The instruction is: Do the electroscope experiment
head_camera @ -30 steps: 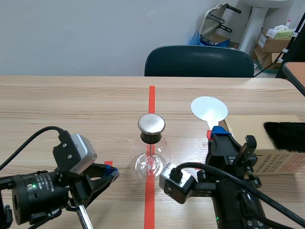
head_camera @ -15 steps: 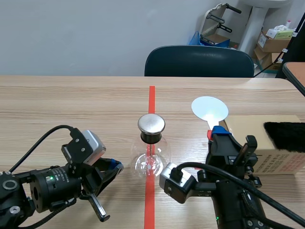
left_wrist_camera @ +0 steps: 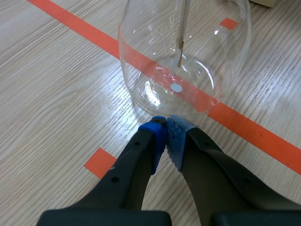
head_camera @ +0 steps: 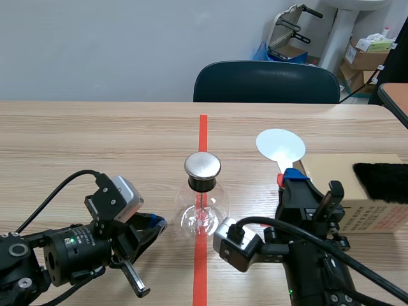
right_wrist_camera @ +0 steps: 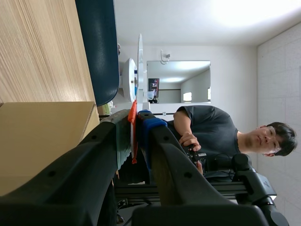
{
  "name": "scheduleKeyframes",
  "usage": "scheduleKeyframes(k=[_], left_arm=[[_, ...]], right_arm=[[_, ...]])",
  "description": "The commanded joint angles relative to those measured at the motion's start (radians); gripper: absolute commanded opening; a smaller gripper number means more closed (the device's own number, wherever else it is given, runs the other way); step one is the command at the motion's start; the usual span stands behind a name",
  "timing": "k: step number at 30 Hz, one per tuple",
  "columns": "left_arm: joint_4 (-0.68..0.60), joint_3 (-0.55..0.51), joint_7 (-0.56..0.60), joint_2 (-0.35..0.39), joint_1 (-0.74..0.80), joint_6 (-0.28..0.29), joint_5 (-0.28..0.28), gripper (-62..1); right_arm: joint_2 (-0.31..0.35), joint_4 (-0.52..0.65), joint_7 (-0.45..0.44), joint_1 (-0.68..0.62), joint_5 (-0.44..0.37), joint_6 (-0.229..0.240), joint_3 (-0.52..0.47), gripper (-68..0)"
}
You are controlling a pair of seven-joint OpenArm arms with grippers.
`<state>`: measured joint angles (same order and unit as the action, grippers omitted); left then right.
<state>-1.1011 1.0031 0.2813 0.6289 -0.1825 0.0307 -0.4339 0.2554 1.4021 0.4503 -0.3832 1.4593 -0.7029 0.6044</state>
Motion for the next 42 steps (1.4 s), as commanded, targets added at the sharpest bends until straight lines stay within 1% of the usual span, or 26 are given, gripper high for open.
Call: scheduleKeyframes(k=[1, 7, 10, 42], left_arm=[[-0.017, 0.008, 0.014, -0.005, -0.003, 0.006, 0.002, -59.3], [-0.017, 0.008, 0.014, -0.005, -0.003, 0.005, 0.012, -59.3], [-0.017, 0.008, 0.013, -0.005, -0.003, 0.005, 0.012, -59.3], [-0.017, 0.008, 0.006, -0.005, -0.002, 0.005, 0.012, -59.3]], right_arm=[[0.003, 0.009, 0.008, -0.002, 0.002, -0.015, -0.006, -66.5], [0.002, 0.009, 0.008, -0.002, 0.002, -0.016, -0.01, -66.5], [0.002, 0.009, 0.008, -0.002, 0.002, -0.042, -0.01, -66.5], [0.002, 0.009, 0.007, -0.002, 0.002, -0.04, -0.01, -66.5]])
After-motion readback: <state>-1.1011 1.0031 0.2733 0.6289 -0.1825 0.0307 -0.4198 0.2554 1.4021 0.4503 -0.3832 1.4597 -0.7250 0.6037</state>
